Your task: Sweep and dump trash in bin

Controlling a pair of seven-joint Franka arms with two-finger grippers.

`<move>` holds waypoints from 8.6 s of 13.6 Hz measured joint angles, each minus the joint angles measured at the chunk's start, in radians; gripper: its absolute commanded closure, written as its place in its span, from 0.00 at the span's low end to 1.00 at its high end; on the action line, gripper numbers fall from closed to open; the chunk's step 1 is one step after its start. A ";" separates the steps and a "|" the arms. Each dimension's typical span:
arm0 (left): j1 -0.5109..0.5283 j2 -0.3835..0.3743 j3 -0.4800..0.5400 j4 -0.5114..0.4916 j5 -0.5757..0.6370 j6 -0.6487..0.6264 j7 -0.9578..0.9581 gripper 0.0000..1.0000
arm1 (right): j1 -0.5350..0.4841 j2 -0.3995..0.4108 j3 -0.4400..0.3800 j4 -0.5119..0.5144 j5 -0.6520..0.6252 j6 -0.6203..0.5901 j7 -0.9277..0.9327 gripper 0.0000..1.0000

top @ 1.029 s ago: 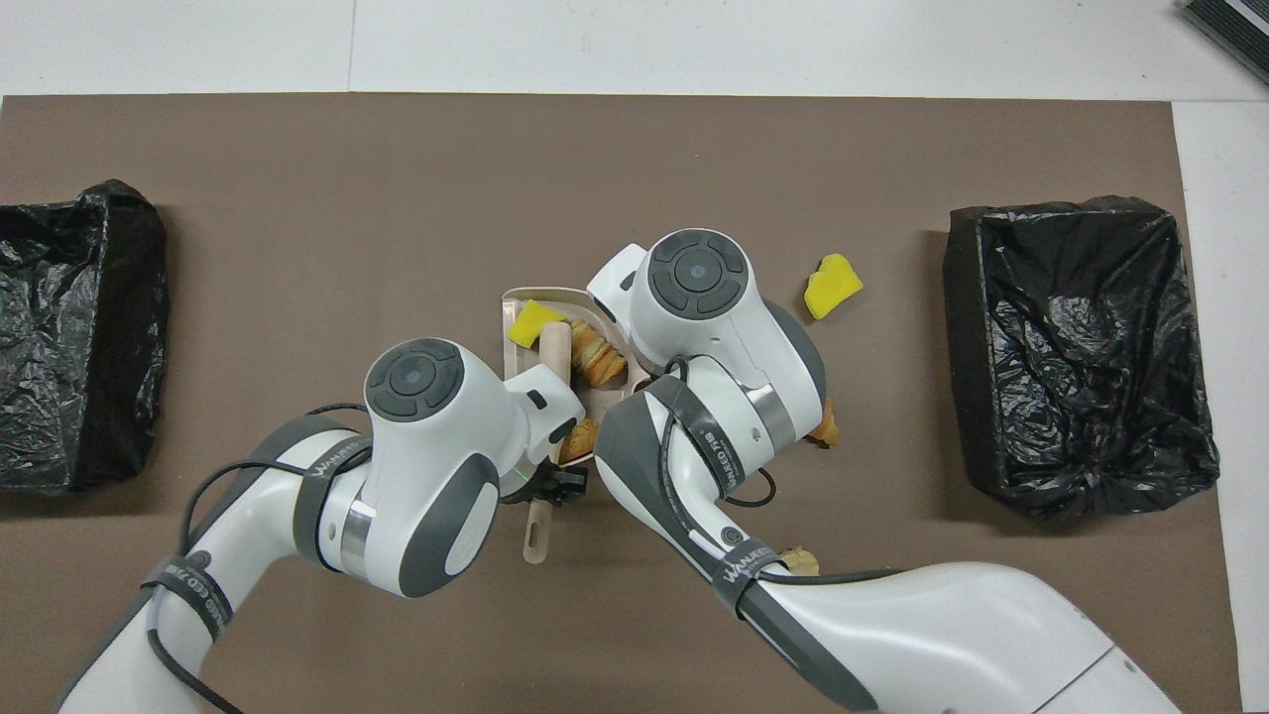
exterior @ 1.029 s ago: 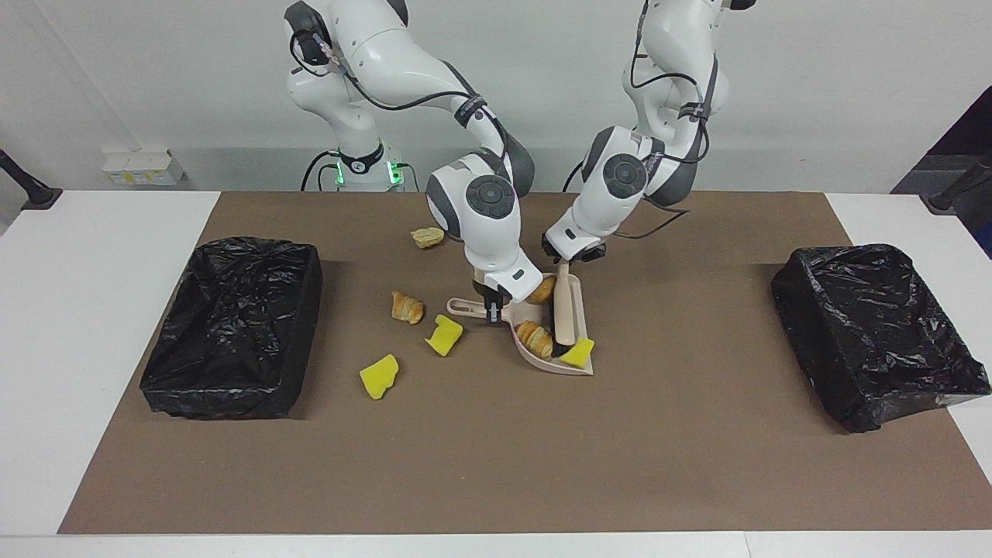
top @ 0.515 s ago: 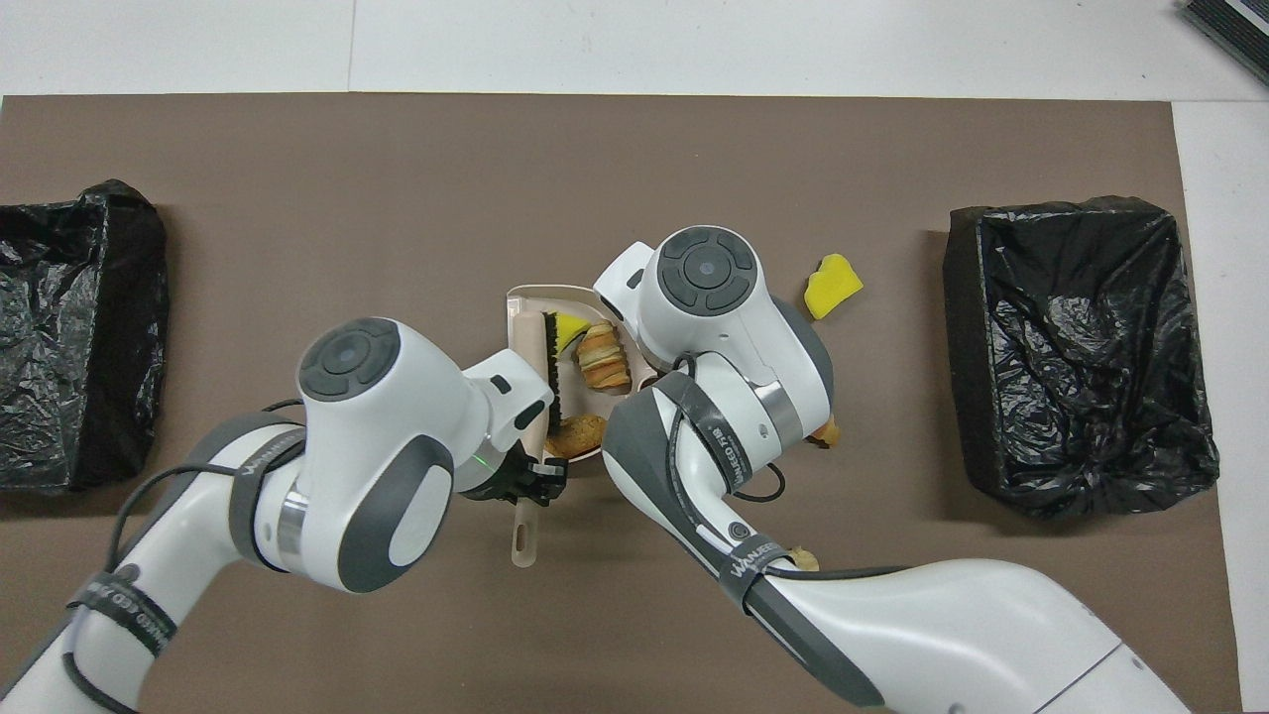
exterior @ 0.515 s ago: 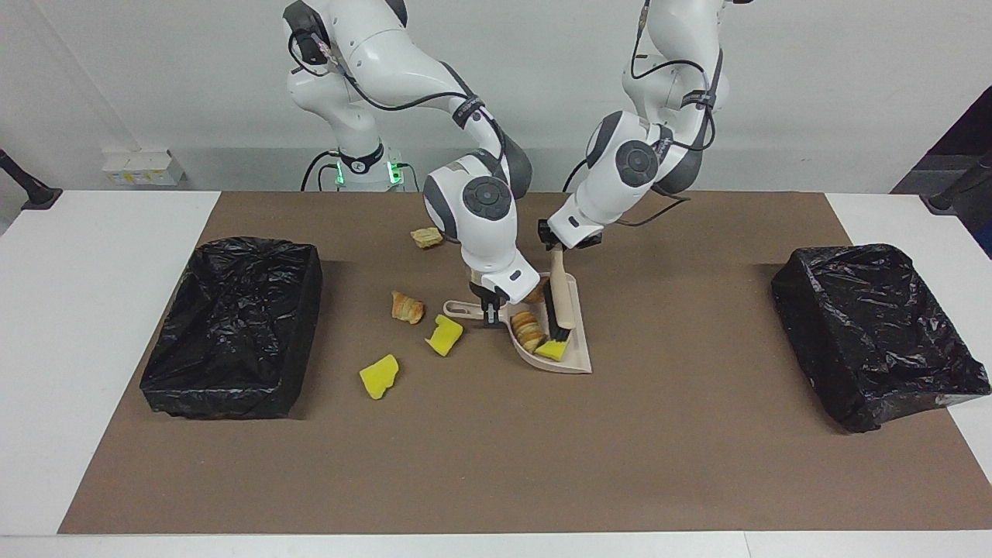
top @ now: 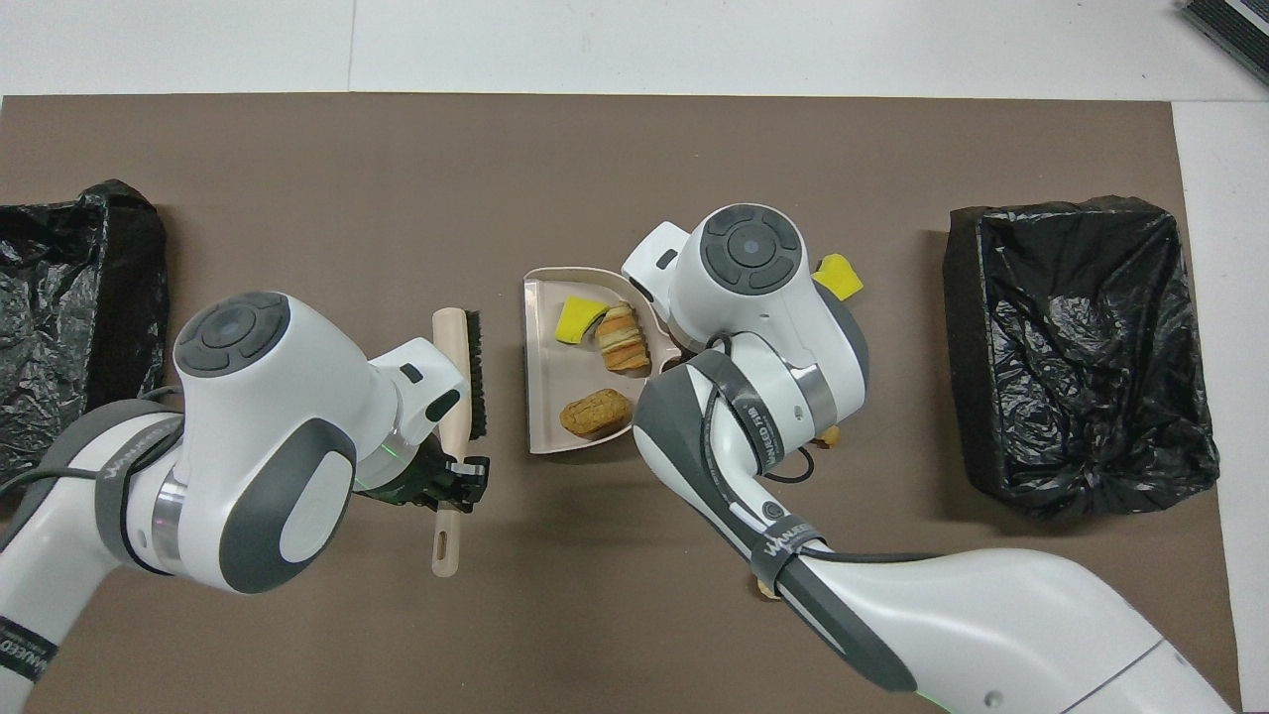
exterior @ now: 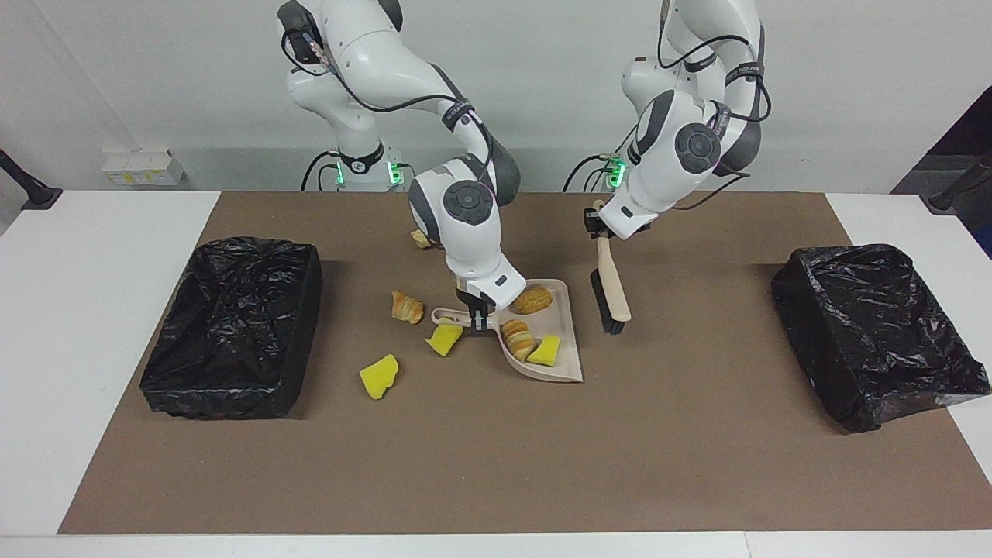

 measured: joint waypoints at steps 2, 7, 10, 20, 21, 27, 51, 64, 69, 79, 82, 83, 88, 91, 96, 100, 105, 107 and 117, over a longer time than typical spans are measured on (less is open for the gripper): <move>-0.020 -0.021 -0.010 -0.044 0.004 0.000 -0.062 1.00 | -0.044 -0.046 0.000 -0.005 0.003 -0.013 -0.037 1.00; -0.215 -0.061 -0.021 -0.143 0.005 0.012 -0.265 1.00 | -0.126 -0.156 0.000 -0.031 0.028 -0.073 -0.084 1.00; -0.342 -0.062 -0.026 -0.191 0.006 0.074 -0.365 1.00 | -0.220 -0.221 -0.001 -0.036 0.030 -0.148 -0.186 1.00; -0.388 -0.076 -0.018 -0.293 0.006 0.175 -0.407 0.00 | -0.739 -0.312 -0.010 -0.041 0.083 -0.218 -0.721 1.00; -0.387 -0.076 -0.017 -0.294 0.006 0.179 -0.411 0.00 | -0.770 -0.313 -0.012 -0.042 0.072 -0.218 -0.747 1.00; -0.257 -0.088 0.002 -0.221 0.009 0.194 -0.400 0.00 | -0.786 -0.333 -0.002 -0.082 -0.222 -0.207 -0.615 1.00; 0.413 0.019 0.014 0.459 0.236 -0.224 0.423 0.00 | -0.513 -0.402 0.017 -0.054 -0.548 -0.257 -0.144 1.00; 0.325 0.032 0.087 0.514 0.250 -0.292 0.365 0.00 | -0.126 -0.123 0.023 0.204 -0.210 -0.267 1.228 1.00; 0.310 0.025 0.087 0.497 0.250 -0.270 0.367 0.00 | 0.023 0.046 0.024 0.359 -0.181 -0.218 1.672 1.00; 0.283 0.023 0.086 0.492 0.250 -0.234 0.367 0.00 | 0.165 0.232 0.099 0.409 -0.174 -0.085 1.914 1.00; 0.283 0.023 0.096 0.491 0.250 -0.234 0.367 0.00 | 0.168 0.262 0.111 0.409 -0.168 -0.085 1.914 1.00; 0.284 0.023 0.098 0.491 0.250 -0.234 0.367 0.00 | 0.173 0.272 0.111 0.409 -0.165 -0.085 1.914 1.00; 0.276 -0.009 0.093 0.374 0.250 -0.141 0.366 0.00 | 0.187 0.279 0.112 0.410 -0.142 -0.086 1.914 0.65; 0.273 -0.025 0.092 0.294 0.250 -0.034 0.365 0.00 | 0.186 0.279 0.112 0.411 -0.139 -0.086 1.914 0.35; 0.230 0.068 0.087 0.279 0.247 0.105 0.363 0.00 | 0.126 0.253 0.108 0.442 -0.136 -0.083 1.923 0.00; 0.164 0.182 0.085 0.279 0.237 0.218 0.341 0.00 | -0.038 0.040 0.108 0.390 -0.066 -0.124 1.923 0.00; -0.069 0.200 0.078 0.262 0.232 0.263 0.054 0.00 | -0.182 -0.233 0.107 0.262 -0.061 -0.325 1.848 0.00; -0.140 0.203 0.077 0.222 0.232 0.315 -0.009 0.00 | -0.241 -0.306 0.107 0.248 -0.060 -0.412 1.778 0.00; -0.227 0.267 0.080 0.159 0.232 0.437 -0.177 0.26 | -0.392 -0.401 0.106 0.219 -0.037 -0.612 1.539 0.00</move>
